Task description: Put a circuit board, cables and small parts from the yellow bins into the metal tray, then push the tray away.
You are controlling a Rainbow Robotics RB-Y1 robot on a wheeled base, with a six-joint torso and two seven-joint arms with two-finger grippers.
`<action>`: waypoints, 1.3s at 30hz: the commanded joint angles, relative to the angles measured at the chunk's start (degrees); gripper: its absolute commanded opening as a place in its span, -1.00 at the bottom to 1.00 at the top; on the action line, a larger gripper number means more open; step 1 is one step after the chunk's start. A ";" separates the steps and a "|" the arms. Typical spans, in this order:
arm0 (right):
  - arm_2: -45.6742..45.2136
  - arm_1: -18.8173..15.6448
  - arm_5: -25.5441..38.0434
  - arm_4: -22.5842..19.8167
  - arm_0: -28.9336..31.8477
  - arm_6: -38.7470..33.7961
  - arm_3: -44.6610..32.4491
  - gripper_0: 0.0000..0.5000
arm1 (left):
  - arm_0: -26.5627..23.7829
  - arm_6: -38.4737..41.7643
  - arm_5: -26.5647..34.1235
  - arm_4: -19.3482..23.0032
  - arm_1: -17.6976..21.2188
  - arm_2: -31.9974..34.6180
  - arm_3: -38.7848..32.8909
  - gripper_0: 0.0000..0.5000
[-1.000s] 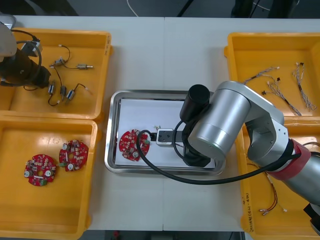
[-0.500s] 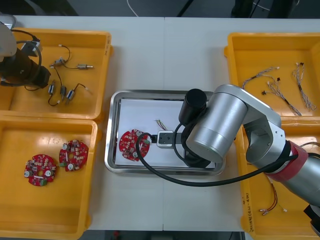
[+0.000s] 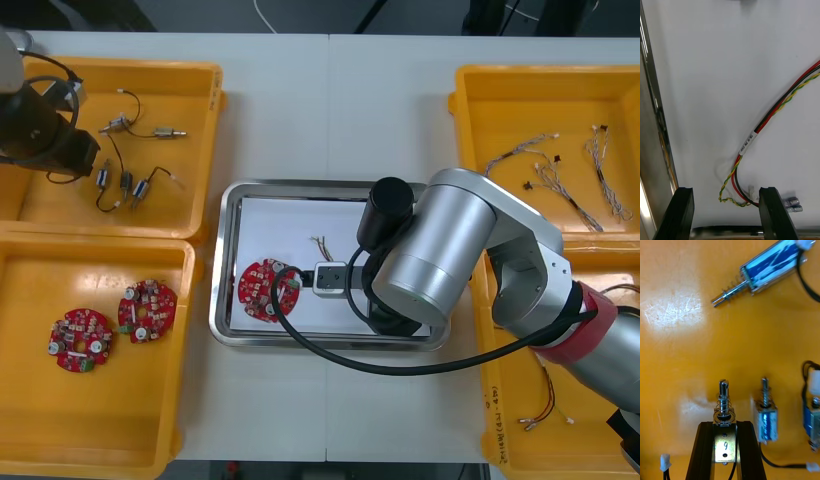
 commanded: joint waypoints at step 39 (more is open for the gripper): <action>-33.29 -2.77 10.30 -10.37 -0.02 -1.15 -19.53 1.00 | 7.62 21.74 31.22 -0.06 -1.31 -0.10 -49.34 -1.00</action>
